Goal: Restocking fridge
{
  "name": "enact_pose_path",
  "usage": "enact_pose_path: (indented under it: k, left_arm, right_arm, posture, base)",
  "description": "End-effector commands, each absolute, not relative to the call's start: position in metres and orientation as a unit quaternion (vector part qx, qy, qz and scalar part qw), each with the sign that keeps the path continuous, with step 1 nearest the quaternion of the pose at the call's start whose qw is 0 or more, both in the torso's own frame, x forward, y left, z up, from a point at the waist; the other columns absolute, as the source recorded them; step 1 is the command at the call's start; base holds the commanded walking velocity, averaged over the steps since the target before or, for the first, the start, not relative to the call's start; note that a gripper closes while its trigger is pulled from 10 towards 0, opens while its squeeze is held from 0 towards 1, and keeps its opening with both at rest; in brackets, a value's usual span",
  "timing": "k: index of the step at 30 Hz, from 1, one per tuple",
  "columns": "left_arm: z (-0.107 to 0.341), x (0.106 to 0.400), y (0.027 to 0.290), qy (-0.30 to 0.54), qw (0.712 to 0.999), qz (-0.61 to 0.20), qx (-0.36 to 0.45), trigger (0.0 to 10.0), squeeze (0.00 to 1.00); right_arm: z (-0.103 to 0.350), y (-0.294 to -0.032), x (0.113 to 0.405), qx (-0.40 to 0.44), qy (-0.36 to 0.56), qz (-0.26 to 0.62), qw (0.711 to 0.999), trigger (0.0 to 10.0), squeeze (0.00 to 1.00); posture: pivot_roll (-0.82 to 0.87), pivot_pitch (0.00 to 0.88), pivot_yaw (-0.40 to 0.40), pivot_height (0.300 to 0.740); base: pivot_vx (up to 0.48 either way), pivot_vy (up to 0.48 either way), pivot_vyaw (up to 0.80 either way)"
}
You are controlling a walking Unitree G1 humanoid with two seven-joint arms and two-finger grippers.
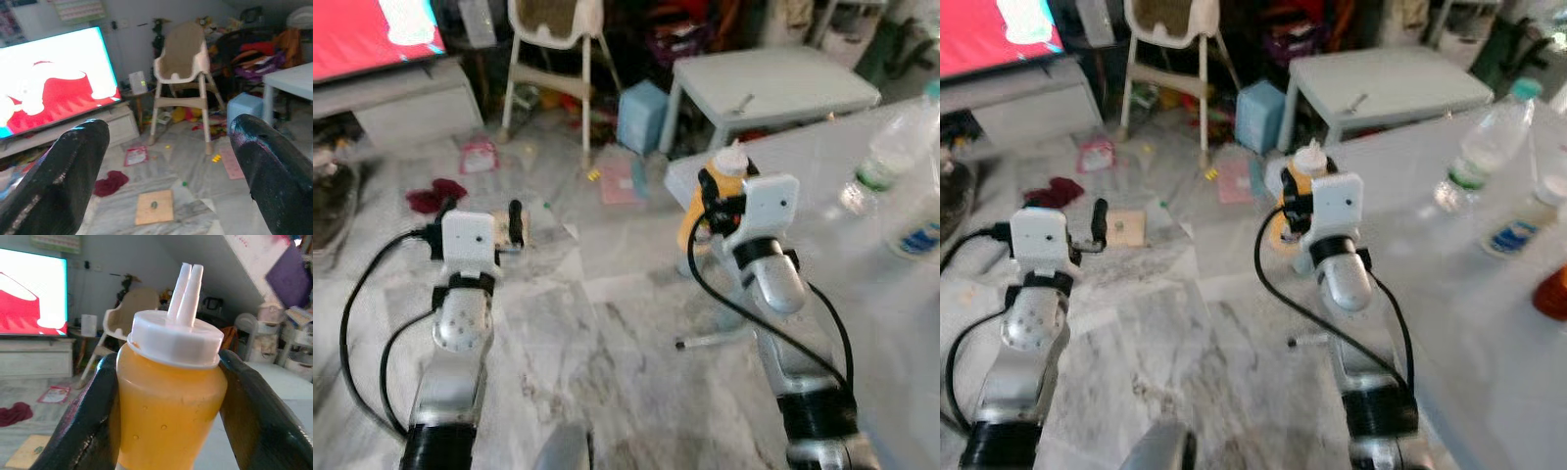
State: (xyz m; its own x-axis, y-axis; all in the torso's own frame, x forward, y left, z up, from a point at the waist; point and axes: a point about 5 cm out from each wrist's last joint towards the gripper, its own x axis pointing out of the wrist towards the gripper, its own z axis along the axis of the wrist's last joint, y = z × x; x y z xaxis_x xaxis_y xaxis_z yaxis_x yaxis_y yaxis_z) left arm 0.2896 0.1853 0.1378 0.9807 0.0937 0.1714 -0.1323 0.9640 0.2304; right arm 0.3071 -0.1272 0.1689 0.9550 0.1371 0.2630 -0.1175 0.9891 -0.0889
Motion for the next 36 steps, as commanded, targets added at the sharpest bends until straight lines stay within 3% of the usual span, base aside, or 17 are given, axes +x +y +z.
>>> enact_pose_path:
  k: [1, 8, 13, 18, 30, 36]
  left_arm:
    - [0.132, 0.289, 0.184, -0.070, 0.988, 0.055, 0.127, 10.0, 0.00]
    - [0.123, 0.283, 0.183, -0.060, 0.988, 0.065, 0.128, 10.0, 0.00]
    - [0.120, 0.280, 0.179, -0.056, 0.988, 0.060, 0.129, 10.0, 0.00]
    - [0.121, 0.285, 0.162, -0.055, 0.991, 0.018, 0.122, 10.0, 0.00]
    - [0.115, 0.286, 0.157, -0.038, 0.991, -0.013, 0.131, 10.0, 0.00]
    - [0.120, 0.293, 0.155, -0.045, 0.990, -0.020, 0.132, 10.0, 0.00]
  right_arm:
    - [0.167, -0.128, 0.308, -0.029, -0.136, 0.061, 0.988, 10.0, 0.00]
    - [0.154, -0.117, 0.306, -0.028, -0.123, 0.075, 0.989, 10.0, 0.00]
    - [0.160, -0.125, 0.308, -0.028, -0.133, 0.062, 0.989, 10.0, 0.00]
    - [0.152, -0.143, 0.304, -0.025, -0.123, 0.034, 0.991, 10.0, 0.00]
    - [0.145, -0.166, 0.295, -0.012, -0.114, -0.043, 0.992, 10.0, 0.00]
    - [0.141, -0.171, 0.292, -0.026, -0.105, -0.061, 0.992, 10.0, 0.00]
  posture:
    - [0.09, 0.000, -0.014, 0.740]
    - [0.11, 0.000, -0.034, 0.740]
    - [0.09, 0.000, -0.019, 0.740]
    - [0.06, 0.000, 0.013, 0.740]
    - [0.01, 0.000, 0.102, 0.740]
    - [0.01, 0.000, 0.091, 0.740]
  base:
    - [0.000, 0.000, 0.80]
    - [0.000, 0.000, 0.80]
    - [0.000, 0.000, 0.80]
    - [0.000, 0.000, 0.00]
    - [0.000, 0.000, 0.00]
    - [0.000, 0.000, 0.00]
